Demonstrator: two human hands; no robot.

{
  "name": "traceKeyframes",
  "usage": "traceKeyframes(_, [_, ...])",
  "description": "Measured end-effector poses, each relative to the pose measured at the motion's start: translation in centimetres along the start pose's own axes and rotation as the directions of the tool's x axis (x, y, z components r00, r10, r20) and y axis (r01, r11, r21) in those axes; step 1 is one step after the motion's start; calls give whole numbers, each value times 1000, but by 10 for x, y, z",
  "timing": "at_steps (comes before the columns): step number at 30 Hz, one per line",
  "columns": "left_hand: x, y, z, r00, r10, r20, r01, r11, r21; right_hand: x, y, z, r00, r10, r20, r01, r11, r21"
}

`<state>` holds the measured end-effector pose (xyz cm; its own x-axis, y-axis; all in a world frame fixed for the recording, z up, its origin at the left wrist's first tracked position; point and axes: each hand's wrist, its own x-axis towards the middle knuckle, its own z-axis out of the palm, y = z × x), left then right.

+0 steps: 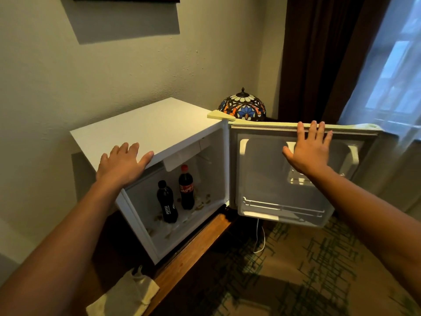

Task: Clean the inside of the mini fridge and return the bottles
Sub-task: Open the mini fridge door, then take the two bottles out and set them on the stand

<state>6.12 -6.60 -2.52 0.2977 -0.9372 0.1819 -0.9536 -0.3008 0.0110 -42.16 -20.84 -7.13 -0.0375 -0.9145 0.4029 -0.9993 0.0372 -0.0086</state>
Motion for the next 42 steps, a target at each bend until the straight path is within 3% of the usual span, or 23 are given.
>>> traceKeyframes(6, [2, -2, 2, 1000, 11, 9, -11, 1000, 0, 0, 0, 4, 1000, 4, -27, -4, 1000, 24])
traceKeyframes(9, [-2, -3, -1, 998, 57, -38, -58, 998, -7, -2, -4, -8, 997, 26, -69, -18, 992, 125])
traceKeyframes(13, [-53, 16, 3, 896, 212, -390, -312, 926, -214, -32, -21, -19, 947, -181, -267, 256, 925, 280])
traceKeyframes(17, [-117, 40, 41, 891, 191, -411, -349, 868, -354, -81, -46, -7, 866, -406, -293, 497, 767, 406])
traceKeyframes(23, [-161, 52, 118, 981, 46, -188, -135, 856, -499, -117, -81, 40, 792, -564, -235, 574, 554, 604])
traceKeyframes(29, [-167, 64, 161, 989, -137, -57, 93, 871, -482, -120, -106, 103, 750, -657, -77, 488, 471, 735])
traceKeyframes(37, [-135, 90, 190, 947, -320, 27, 309, 885, -349, -103, -150, 151, 684, -730, -1, 459, 430, 777])
traceKeyframes(42, [-86, 89, 197, 879, -467, 92, 476, 860, -183, -87, -193, 175, 710, -692, 128, 385, 534, 753])
